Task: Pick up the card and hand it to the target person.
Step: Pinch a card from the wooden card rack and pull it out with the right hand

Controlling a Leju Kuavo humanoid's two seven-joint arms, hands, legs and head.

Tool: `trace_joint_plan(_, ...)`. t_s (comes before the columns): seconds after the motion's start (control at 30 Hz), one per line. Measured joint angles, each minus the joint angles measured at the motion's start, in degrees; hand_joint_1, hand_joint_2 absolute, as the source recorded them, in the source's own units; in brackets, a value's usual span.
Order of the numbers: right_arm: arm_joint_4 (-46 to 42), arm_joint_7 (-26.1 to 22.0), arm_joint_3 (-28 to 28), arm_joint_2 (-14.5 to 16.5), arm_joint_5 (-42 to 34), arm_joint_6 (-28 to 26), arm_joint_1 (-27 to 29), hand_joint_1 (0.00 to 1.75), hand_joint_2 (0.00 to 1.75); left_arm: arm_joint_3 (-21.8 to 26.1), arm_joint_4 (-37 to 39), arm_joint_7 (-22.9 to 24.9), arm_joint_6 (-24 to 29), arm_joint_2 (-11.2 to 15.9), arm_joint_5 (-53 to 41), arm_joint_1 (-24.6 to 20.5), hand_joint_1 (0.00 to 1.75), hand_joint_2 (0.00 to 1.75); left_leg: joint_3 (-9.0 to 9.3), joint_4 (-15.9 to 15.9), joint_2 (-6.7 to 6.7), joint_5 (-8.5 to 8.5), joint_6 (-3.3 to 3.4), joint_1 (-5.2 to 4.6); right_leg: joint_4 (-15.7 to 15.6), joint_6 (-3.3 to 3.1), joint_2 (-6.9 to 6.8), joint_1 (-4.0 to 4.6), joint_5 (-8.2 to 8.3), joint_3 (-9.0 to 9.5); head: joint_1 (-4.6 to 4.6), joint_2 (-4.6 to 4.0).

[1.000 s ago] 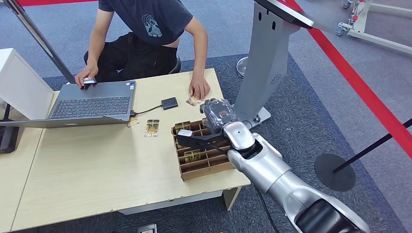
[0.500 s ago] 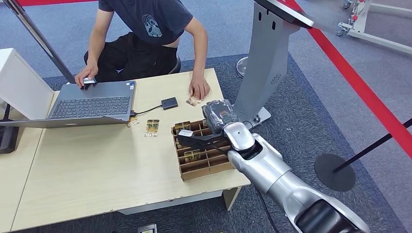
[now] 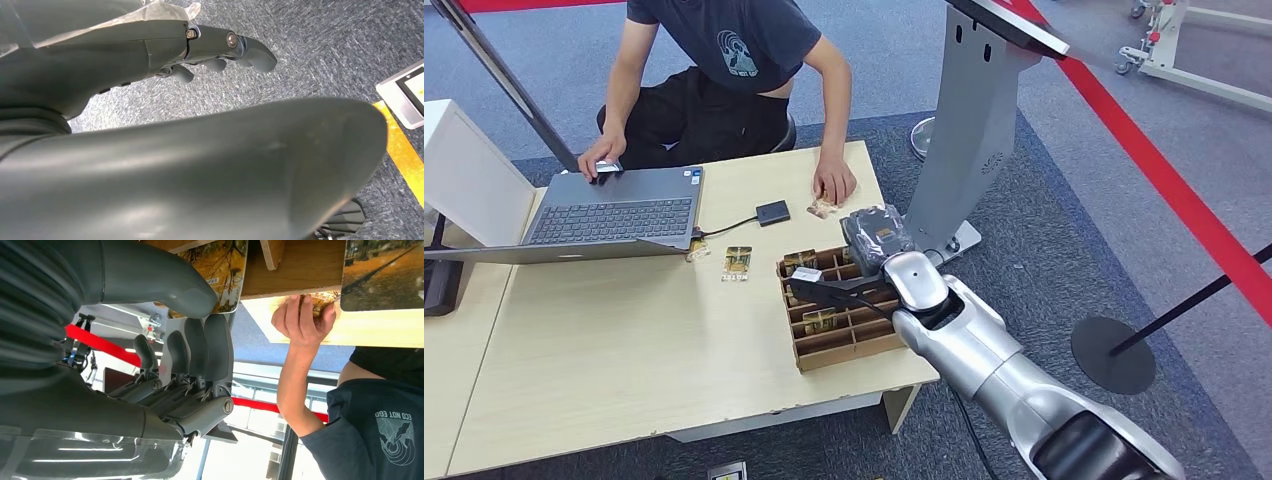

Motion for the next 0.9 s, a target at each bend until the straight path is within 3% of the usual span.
trace_joint_plan(0.07, 0.0, 0.0, 0.0, 0.0, 0.0, 0.0, 0.0, 0.70, 1.75, 0.0, 0.0, 0.0, 0.0, 0.0, 0.0, 0.0, 0.00, 0.00, 0.00, 0.0, 0.00, 0.00, 0.00, 0.00, 0.0, 0.00, 0.00, 0.00, 0.00, 0.00, 0.00, 0.00)
trace_joint_plan(0.33, -0.1, 0.0, 0.0, -0.2, 0.1, 0.7, 0.3, 0.51, 1.75, 0.0, 0.0, 0.0, -0.3, 0.0, 0.0, 0.0, 0.00, 0.00, 0.00, 0.0, 0.00, 0.00, 0.00, 0.00, 0.0, 0.00, 0.00, 0.00, 0.00, 0.01, 0.00, 0.00)
trace_joint_plan(0.6, -0.3, 0.0, 0.0, -0.4, 0.0, 1.1, 0.5, 0.84, 1.75, 0.0, 0.0, 0.0, -0.3, 0.0, -0.1, 0.0, 0.00, 0.00, 0.00, 0.0, 0.00, 0.00, 0.00, 0.00, 0.0, 0.00, 0.00, 0.00, 0.00, 0.01, 0.00, 0.00)
trace_joint_plan(0.9, -0.4, 0.2, -0.1, -0.4, -0.1, 1.5, 0.6, 0.94, 1.75, 0.0, 0.0, 0.0, -0.3, 0.0, -0.1, 0.0, 0.00, 0.00, 0.00, 0.0, 0.00, 0.00, 0.00, 0.00, 0.0, 0.00, 0.00, 0.00, 0.00, 0.00, 0.00, 0.00)
